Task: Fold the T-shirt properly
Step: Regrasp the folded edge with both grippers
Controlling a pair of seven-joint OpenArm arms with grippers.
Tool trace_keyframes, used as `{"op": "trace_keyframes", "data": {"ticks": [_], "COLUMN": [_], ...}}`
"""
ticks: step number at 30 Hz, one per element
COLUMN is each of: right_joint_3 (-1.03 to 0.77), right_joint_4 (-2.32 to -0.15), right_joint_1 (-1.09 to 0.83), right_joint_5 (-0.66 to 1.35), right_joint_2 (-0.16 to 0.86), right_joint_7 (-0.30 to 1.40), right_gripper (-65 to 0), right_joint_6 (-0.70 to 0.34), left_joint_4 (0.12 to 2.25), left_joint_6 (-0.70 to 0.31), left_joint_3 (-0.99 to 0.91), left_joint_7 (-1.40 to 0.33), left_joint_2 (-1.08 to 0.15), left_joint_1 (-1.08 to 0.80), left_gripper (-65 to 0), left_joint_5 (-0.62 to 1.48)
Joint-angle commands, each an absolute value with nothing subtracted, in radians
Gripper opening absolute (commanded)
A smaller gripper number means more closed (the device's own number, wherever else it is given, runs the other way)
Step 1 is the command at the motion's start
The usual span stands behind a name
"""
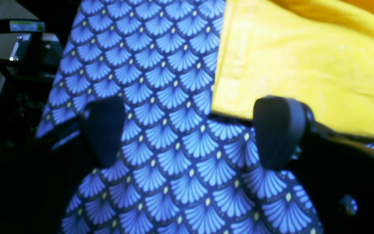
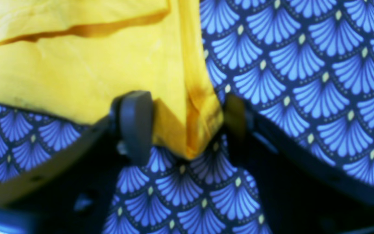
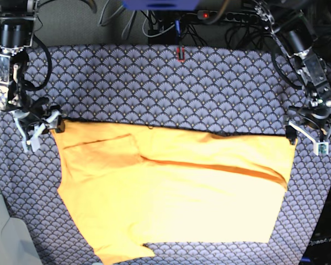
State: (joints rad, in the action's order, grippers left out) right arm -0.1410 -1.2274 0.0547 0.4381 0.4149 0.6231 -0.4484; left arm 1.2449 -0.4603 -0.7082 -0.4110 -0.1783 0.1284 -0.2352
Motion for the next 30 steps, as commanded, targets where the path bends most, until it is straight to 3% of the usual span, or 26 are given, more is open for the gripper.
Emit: {"op": "trace_keyframes", "data": {"ticks": [1,5,8,27,30], "right_joint_3": [-0.145,-0.143,-0.143,-0.142,-0.142], "right_joint_4": [-1.236,-1.236,-1.236,-1.234,-1.234], "right_joint_1": [0.065,0.065,0.065,0.064,0.064], "right_joint_5": [0.447,0.447,0.447,0.447,0.447], "right_joint_2": [0.430,0.417,0.410,0.392,0.390], "right_joint_7": [0.615,0.615,0.616,0.618,0.619], "right_gripper": [-39.5,-56.5,-63.7,-65.0,-65.0], "right_joint_6": [-0.453,-0.453,-0.453,-0.453,-0.453], "left_joint_4": [1.259,1.182,1.089,0.955,0.960], "left_joint_6": [-0.455,-0.455,-0.455,-0.455,-0.455], "left_joint_3": [-0.710,-0.710,-0.710,-0.710,-0.710], "left_joint_7": [-0.383,-0.381,-0.381,-0.378,-0.380], "left_joint_2": [-0.188,-0.188,-0.196,-0.163,-0.157], "left_joint_1": [0.157,0.205,0.243,0.266,0.266], "left_gripper": [-4.1,-4.1,-4.1,-4.3,-10.0], "left_joint_5": [-0.226,-0.226,-0.226,-0.225,-0.225]}}
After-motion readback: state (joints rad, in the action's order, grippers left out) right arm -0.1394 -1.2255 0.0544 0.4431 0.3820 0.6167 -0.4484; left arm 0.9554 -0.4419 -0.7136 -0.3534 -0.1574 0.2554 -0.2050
